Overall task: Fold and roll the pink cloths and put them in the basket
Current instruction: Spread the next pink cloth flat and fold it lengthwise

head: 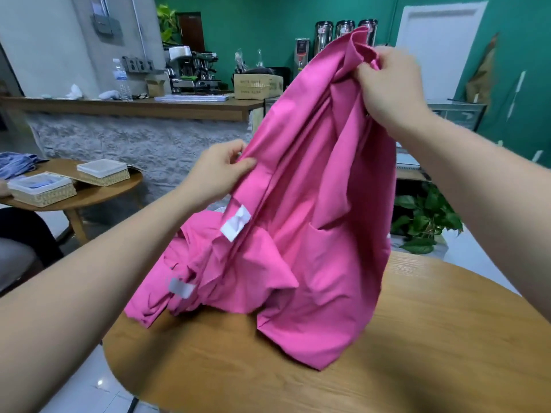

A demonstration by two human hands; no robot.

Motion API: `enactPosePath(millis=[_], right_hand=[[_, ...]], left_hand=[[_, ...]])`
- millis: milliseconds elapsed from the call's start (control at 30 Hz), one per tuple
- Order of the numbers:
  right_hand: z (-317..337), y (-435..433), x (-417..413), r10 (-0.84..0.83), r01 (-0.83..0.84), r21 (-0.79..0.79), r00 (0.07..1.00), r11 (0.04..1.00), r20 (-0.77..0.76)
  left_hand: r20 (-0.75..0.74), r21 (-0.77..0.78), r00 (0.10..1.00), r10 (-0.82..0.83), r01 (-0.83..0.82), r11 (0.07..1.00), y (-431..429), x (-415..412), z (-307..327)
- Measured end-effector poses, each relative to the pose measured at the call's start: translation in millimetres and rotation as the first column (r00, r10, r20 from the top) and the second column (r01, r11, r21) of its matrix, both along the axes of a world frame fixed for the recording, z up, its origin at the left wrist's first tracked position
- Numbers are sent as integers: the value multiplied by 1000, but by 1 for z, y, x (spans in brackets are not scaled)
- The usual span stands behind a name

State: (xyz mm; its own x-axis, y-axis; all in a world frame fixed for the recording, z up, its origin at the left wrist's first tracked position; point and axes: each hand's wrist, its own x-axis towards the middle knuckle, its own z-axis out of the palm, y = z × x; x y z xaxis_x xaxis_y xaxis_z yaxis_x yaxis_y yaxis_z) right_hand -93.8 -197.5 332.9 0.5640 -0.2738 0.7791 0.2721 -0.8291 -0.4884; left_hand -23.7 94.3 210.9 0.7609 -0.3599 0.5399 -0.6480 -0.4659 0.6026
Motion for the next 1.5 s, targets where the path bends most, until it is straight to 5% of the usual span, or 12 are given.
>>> enactPosePath(millis=[267, 433, 733, 833, 1000, 1100, 1267, 1367, 1500], right_hand=[[8, -61, -44, -150, 152, -102, 988, 983, 26], [-2, -107, -68, -251, 245, -186, 968, 952, -11], [-41, -159, -85, -246, 202, -158, 905, 967, -349], [-55, -170, -86, -194, 177, -79, 894, 981, -404], [-64, -186, -98, -219, 148, -185, 858, 972, -465], [-71, -192, -105, -147, 76, -153, 833, 985, -533], [-105, -183, -108, 71, -51, 50, 843, 997, -533], [-133, -174, -107, 57, -100, -36, 791, 994, -610], [-175, -158, -110, -30, -127, -159, 683, 979, -730]], left_hand=[[180, -109, 982, 52, -32, 994, -58, -1, 38], [153, -143, 988, 23, -1, 990, -90, 6, 43], [8, -146, 987, -158, 157, 977, -137, -9, 39], [13, -56, 986, -166, 167, 984, -144, -18, 41], [31, 150, 997, -76, 71, 986, -131, -14, 48], [71, 130, 997, -18, 9, 991, -129, -7, 44], [-202, -15, 977, -68, 66, 998, -146, 4, 8], [-289, -34, 949, -124, 119, 992, -152, 0, -24], [-328, 137, 931, -158, 213, 967, -145, -16, -61]])
